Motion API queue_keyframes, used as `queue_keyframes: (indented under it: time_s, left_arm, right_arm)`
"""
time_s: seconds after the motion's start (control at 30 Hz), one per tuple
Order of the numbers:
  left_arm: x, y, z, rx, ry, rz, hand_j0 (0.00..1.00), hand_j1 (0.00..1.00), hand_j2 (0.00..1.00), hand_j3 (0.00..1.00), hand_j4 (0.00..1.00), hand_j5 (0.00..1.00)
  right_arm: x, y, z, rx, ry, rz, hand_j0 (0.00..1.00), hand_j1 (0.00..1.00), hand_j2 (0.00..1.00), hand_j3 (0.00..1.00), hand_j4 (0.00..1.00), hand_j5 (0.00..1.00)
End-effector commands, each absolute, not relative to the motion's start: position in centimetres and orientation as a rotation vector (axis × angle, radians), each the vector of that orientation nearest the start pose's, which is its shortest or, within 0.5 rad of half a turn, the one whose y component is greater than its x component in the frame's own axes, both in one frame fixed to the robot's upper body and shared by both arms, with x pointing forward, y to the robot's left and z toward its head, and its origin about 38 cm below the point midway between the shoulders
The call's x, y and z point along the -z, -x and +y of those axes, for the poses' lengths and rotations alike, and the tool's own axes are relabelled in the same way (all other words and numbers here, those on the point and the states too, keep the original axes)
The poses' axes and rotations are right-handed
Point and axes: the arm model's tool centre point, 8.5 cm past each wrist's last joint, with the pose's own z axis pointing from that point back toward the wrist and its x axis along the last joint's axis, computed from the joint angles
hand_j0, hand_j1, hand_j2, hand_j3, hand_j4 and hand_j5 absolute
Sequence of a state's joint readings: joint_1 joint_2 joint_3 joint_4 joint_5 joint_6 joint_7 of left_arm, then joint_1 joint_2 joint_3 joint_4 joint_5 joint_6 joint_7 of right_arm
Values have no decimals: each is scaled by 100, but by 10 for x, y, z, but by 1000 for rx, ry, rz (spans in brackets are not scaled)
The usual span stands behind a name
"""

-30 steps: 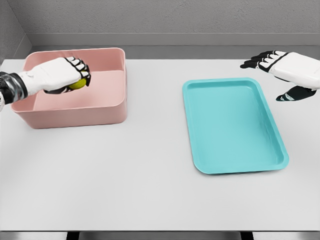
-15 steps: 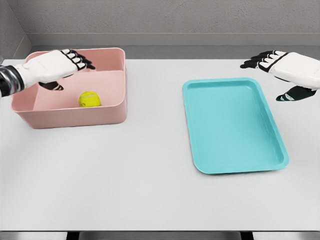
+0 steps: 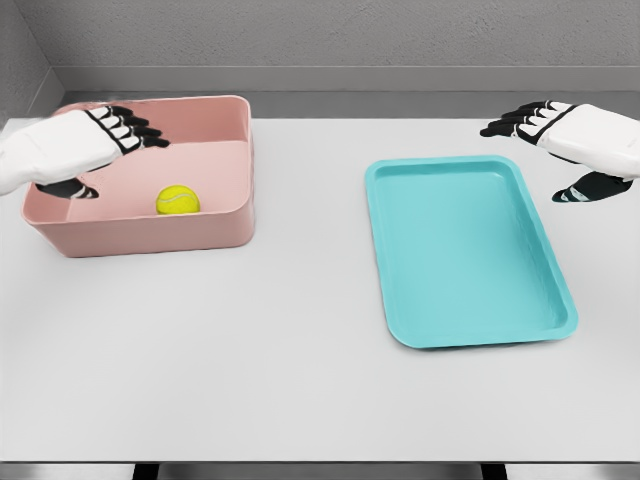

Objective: Put the tennis from the blue tray into the pink basket with both arms

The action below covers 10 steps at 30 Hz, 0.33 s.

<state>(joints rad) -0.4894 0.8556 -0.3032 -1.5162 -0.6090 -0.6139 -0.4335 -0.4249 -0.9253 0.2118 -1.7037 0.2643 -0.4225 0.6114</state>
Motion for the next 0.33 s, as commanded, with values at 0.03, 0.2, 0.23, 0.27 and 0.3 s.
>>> queue_keyframes:
  time_s: [0.03,0.2,0.23,0.27,0.3]
  left_arm:
    - [-287,-417,370,2010,-863,-1449,100,100,100,100,100,100]
    - [-287,-416,371,2007,-860,-1448,100,100,100,100,100,100]
    - [-287,-416,371,2007,-860,-1448,100,100,100,100,100,100]
    - [-287,-416,371,2007,-860,-1448,100,100,100,100,100,100]
    - [-287,-416,371,2007,-862,-1450,100,100,100,100,100,100]
  right_arm:
    - [-298,-398,-349,-1857,585,-1494,100,100,100,100,100,100]
    - [-298,-398,-349,-1857,585,-1494,100,100,100,100,100,100]
    - [-297,-398,-349,-1856,583,-1496,100,100,100,100,100,100]
    - [-298,-398,-349,-1854,584,-1498,100,100,100,100,100,100]
    - [-297,-398,-349,-1856,584,-1496,100,100,100,100,100,100]
